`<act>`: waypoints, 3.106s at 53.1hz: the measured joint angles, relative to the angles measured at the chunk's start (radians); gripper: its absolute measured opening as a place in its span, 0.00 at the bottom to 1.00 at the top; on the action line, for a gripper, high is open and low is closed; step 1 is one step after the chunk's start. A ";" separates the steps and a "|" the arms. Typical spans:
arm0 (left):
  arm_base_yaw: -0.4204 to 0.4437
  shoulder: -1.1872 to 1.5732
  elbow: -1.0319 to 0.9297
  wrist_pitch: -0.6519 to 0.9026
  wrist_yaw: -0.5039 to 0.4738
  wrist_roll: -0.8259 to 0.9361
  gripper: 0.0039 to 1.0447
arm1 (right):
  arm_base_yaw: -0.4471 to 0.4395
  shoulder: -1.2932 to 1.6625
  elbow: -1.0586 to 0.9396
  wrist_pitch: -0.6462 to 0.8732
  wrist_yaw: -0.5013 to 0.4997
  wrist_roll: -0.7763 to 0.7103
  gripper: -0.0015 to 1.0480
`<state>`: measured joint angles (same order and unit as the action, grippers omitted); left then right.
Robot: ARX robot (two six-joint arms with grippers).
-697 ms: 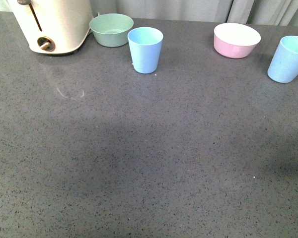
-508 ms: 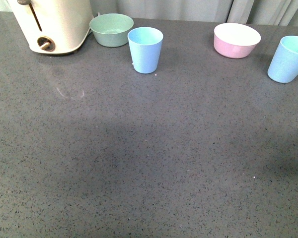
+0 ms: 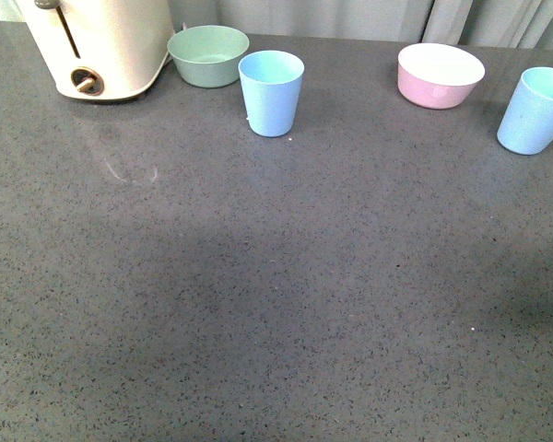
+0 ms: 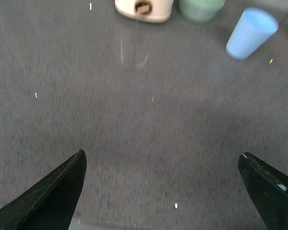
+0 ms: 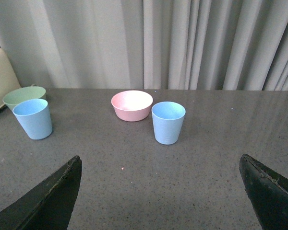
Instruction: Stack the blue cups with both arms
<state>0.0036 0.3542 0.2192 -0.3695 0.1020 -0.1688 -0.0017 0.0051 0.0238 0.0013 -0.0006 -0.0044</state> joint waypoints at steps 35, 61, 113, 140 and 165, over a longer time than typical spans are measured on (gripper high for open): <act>-0.234 1.432 0.940 0.309 -0.134 -0.198 0.92 | 0.000 0.000 0.000 0.000 0.000 0.000 0.91; -0.365 1.719 1.311 0.133 -0.216 -0.256 0.92 | 0.000 0.000 0.000 0.000 0.000 0.000 0.91; -0.417 2.105 1.848 -0.173 -0.298 -0.348 0.92 | 0.000 0.000 0.000 0.000 0.001 0.001 0.91; -0.454 2.155 1.922 -0.251 -0.256 -0.421 0.31 | 0.000 0.000 0.000 0.000 0.000 0.000 0.91; -0.483 2.015 1.732 -0.241 -0.225 -0.508 0.02 | 0.000 0.000 0.000 0.000 0.000 0.000 0.91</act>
<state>-0.4793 2.3695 1.9514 -0.6102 -0.1234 -0.6769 -0.0017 0.0051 0.0238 0.0013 -0.0002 -0.0040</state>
